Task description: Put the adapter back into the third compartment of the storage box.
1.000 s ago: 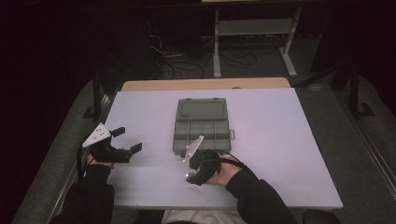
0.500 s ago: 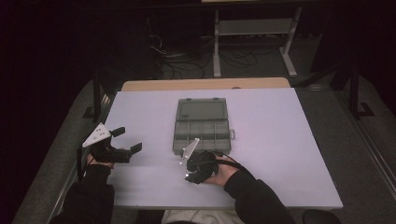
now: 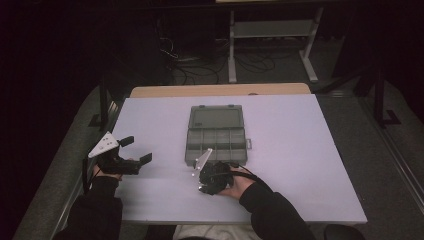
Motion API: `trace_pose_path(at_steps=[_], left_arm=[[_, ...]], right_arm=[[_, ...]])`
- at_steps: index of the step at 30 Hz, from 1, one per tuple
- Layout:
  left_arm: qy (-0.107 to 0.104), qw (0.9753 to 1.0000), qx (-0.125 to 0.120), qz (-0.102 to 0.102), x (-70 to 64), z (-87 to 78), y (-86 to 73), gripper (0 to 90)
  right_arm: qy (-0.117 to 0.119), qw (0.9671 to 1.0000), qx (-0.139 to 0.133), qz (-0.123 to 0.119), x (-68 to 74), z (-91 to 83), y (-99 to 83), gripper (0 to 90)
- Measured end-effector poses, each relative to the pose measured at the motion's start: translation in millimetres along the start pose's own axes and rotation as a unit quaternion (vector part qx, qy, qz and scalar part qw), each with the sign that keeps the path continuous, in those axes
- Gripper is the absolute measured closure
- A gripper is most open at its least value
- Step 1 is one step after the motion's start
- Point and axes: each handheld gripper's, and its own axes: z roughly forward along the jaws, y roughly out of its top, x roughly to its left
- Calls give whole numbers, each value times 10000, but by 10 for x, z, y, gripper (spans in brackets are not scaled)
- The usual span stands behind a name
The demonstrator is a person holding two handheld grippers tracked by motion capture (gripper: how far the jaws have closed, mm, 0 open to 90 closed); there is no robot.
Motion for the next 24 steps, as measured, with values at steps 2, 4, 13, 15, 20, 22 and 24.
trace_pose_path(at_steps=[2,4,13,15,20,22,24], left_arm=[[-1,10000,0,0,0,0,0,0],[0,10000,0,0,0,0,0,0],[1,10000,1,2,1,0,0,0],[1,10000,1,2,1,0,0,0],[2,10000,2,-3,0,1,0,0],[1,10000,2,-2,0,1,0,0],[2,10000,1,1,1,0,0,0]], right_arm=[[24,10000,6,-8,3,1,1,742],[26,10000,4,-10,2,1,0,744],[23,10000,-12,51,-22,-22,-6,748],[16,10000,-43,75,-30,-42,-8,748],[-9,9999,-83,100,-51,-82,-14,747],[-16,9999,-95,117,-55,-97,-13,748],[-21,9998,-134,129,-64,-109,-15,749]])
